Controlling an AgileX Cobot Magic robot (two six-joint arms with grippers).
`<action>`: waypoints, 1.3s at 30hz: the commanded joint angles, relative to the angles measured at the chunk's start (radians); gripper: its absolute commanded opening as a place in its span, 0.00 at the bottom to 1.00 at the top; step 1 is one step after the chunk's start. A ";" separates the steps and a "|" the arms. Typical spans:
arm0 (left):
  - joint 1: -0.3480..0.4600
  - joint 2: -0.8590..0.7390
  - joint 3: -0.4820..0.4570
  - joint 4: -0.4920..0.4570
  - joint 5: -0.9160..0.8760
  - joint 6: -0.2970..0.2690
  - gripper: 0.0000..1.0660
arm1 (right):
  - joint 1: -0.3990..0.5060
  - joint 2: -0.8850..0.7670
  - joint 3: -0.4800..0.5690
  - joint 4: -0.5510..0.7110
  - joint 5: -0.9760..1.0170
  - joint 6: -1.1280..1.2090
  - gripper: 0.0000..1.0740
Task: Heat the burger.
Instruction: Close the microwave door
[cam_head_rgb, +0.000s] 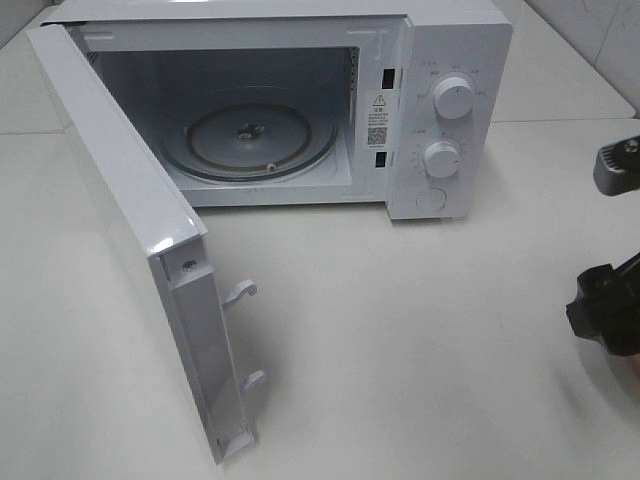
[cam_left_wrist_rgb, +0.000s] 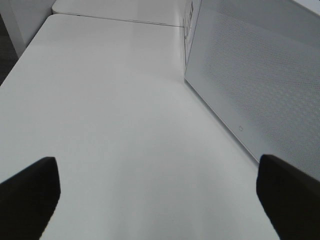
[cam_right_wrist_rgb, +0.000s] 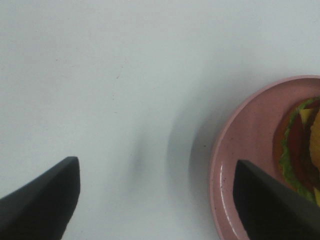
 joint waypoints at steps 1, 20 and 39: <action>0.006 -0.005 0.002 0.001 -0.001 -0.006 0.94 | 0.000 -0.039 -0.078 0.102 0.125 -0.130 0.73; 0.006 -0.005 0.002 0.001 -0.001 -0.006 0.94 | 0.000 -0.328 -0.146 0.242 0.394 -0.291 0.71; 0.006 -0.005 0.002 0.001 -0.001 -0.006 0.94 | -0.082 -0.807 -0.007 0.241 0.465 -0.281 0.71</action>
